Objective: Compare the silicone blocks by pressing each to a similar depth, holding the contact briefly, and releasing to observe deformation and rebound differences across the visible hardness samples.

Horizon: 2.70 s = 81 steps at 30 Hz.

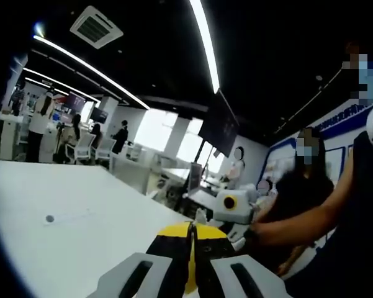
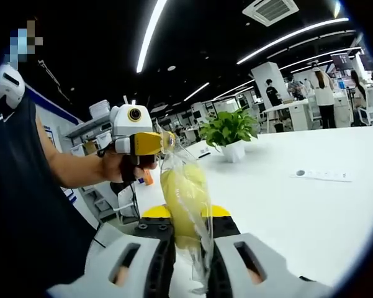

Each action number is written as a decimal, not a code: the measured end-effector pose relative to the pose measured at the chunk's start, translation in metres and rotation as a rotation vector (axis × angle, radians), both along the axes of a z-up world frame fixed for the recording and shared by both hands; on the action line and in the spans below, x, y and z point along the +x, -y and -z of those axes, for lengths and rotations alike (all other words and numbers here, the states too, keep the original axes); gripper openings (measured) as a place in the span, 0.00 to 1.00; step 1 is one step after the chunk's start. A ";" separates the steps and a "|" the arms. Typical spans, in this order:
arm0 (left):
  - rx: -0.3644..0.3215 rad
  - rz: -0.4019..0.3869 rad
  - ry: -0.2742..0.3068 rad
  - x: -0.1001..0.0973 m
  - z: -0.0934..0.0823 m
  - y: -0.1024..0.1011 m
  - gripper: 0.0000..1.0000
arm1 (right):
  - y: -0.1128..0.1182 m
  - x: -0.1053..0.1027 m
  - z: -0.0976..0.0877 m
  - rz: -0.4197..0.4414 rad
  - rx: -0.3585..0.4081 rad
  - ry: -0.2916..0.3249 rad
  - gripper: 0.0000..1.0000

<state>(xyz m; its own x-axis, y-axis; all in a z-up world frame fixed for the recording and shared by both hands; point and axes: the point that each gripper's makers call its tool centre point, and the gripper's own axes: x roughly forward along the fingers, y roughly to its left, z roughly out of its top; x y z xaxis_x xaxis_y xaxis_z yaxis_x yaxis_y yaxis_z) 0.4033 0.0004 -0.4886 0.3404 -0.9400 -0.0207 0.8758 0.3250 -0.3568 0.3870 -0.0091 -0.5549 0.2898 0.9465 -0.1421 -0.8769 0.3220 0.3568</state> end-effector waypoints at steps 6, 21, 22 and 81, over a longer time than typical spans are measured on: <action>0.010 0.024 0.000 -0.005 0.003 -0.004 0.00 | -0.004 -0.005 0.001 -0.023 -0.034 -0.008 0.05; 0.064 0.024 0.024 -0.011 0.012 -0.009 0.00 | -0.008 -0.011 0.008 -0.042 -0.070 -0.067 0.04; 0.062 0.022 0.009 -0.011 0.013 -0.009 0.00 | -0.009 -0.012 0.009 -0.051 -0.078 -0.060 0.04; 0.018 -0.132 -0.107 -0.012 0.031 0.050 0.00 | 0.050 -0.005 0.037 -0.046 -0.105 0.005 0.24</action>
